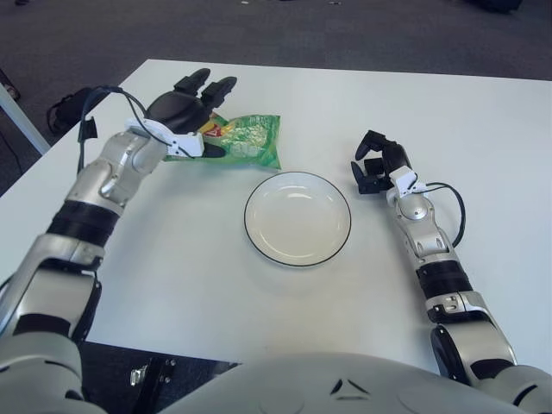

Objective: Put the snack into the plate.

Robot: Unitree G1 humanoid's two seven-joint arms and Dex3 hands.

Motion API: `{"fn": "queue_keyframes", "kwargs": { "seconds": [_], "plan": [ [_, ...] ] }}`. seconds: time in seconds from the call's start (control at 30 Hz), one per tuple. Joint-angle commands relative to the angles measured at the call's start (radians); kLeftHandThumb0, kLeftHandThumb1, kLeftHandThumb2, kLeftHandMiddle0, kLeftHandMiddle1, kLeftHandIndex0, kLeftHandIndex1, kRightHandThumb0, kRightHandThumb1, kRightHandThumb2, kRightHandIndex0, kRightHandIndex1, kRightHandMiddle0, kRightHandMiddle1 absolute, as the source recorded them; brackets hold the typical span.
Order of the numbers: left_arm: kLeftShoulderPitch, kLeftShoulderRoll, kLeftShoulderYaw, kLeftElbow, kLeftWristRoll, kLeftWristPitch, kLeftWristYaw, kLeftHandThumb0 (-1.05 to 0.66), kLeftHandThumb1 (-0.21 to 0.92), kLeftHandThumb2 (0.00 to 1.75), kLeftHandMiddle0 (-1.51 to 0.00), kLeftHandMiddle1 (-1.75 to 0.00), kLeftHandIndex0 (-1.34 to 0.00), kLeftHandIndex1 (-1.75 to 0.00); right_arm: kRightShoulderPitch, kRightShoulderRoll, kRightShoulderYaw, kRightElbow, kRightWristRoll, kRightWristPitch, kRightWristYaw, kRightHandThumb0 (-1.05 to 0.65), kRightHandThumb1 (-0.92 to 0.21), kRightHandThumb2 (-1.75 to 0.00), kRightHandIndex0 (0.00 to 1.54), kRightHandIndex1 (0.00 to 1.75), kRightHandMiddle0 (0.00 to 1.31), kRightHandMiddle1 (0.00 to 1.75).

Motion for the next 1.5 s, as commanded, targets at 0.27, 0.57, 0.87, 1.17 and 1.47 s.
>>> {"fn": "queue_keyframes", "kwargs": {
  "seconds": [0.27, 0.57, 0.87, 1.17, 1.47],
  "plan": [
    [0.081, -0.044, 0.066, -0.131, -0.08, 0.069, -0.066, -1.01, 0.8, 0.44, -0.05, -0.08, 0.0, -0.35, 0.075, -0.001, 0.018, 0.099, -0.011, 0.085, 0.035, -0.49, -0.29, -1.35, 1.32, 1.75, 0.64, 1.75],
    [0.095, -0.071, 0.041, -0.228, -0.081, 0.184, -0.196, -1.04, 0.85, 0.31, 0.0, -0.01, 0.0, -0.26, 0.074, -0.004, 0.024, 0.094, -0.02, 0.089, 0.037, -0.49, -0.29, -1.35, 1.31, 1.75, 0.64, 1.75],
    [0.027, -0.116, -0.034, -0.151, -0.036, 0.26, -0.294, -1.01, 0.76, 0.31, 0.0, 0.0, 0.0, -0.13, 0.077, 0.0, 0.023, 0.097, -0.018, 0.082, 0.033, -0.49, -0.29, -1.35, 1.31, 1.75, 0.64, 1.75],
    [-0.095, -0.144, -0.131, 0.1, 0.056, 0.241, -0.302, -1.02, 0.7, 0.37, 0.0, 0.0, 0.0, -0.07, 0.083, 0.002, 0.029, 0.078, -0.022, 0.095, 0.032, -0.5, -0.28, -1.36, 1.32, 1.75, 0.65, 1.75],
    [-0.218, -0.179, -0.271, 0.478, 0.196, 0.192, -0.227, -1.01, 0.68, 0.37, 0.0, 0.0, 0.0, -0.02, 0.089, 0.01, 0.027, 0.075, -0.022, 0.098, 0.022, -0.5, -0.28, -1.36, 1.32, 1.75, 0.65, 1.75]
  ]
}}
